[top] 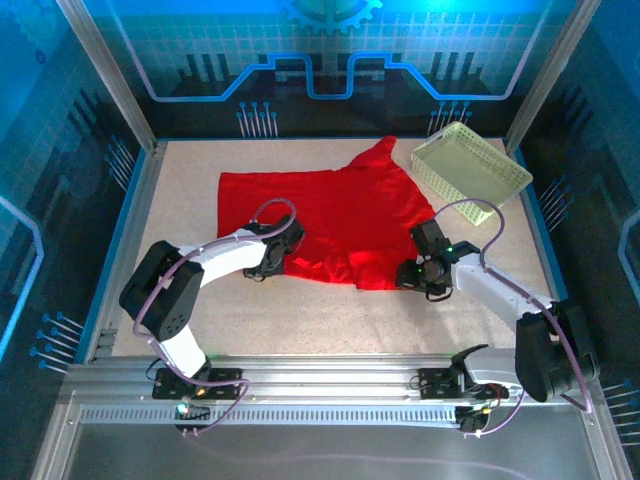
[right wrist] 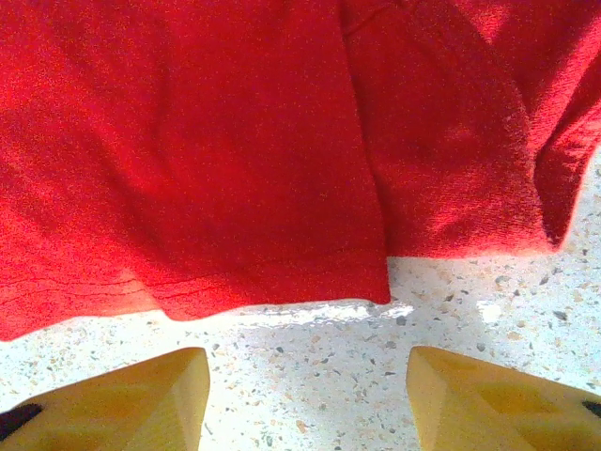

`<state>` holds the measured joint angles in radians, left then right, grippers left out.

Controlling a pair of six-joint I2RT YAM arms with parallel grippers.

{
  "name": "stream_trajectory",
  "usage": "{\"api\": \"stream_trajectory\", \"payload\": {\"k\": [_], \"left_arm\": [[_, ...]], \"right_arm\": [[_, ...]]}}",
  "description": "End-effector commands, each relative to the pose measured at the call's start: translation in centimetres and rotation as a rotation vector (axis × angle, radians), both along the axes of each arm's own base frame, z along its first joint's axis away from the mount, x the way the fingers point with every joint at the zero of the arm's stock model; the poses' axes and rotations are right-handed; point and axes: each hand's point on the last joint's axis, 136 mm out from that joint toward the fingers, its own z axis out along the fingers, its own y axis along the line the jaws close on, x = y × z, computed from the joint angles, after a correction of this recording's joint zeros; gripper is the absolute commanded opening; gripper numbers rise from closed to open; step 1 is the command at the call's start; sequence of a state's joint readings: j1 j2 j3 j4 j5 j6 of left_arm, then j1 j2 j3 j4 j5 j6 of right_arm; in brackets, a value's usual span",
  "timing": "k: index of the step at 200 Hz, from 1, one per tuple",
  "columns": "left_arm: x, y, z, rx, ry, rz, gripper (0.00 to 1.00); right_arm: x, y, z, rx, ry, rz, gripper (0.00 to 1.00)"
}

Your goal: Fold the inside-out t-shirt

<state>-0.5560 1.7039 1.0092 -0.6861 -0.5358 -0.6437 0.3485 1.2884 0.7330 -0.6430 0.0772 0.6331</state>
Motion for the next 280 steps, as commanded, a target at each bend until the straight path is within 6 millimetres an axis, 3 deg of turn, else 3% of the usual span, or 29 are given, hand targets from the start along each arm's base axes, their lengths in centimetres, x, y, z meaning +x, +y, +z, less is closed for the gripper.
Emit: {"api": "stream_trajectory", "payload": {"k": [1,57,175,280], "left_arm": [[0.6,0.0,1.0,0.020,-0.034,-0.022,0.17],[0.4,-0.1,1.2,-0.054,-0.078,-0.007,0.00],[0.1,0.9,2.6,-0.086,-0.133,0.009,0.00],[-0.5,2.1,3.3,-0.097,-0.169,0.033,0.00]], "right_arm": [[-0.6,-0.6,0.0,-0.033,0.005,-0.025,0.59],[-0.7,-0.4,-0.9,-0.019,0.023,-0.049,0.59],[0.7,-0.9,-3.8,-0.104,0.099,-0.066,0.50],[2.5,-0.2,-4.1,-0.117,0.085,-0.036,0.24]]}}
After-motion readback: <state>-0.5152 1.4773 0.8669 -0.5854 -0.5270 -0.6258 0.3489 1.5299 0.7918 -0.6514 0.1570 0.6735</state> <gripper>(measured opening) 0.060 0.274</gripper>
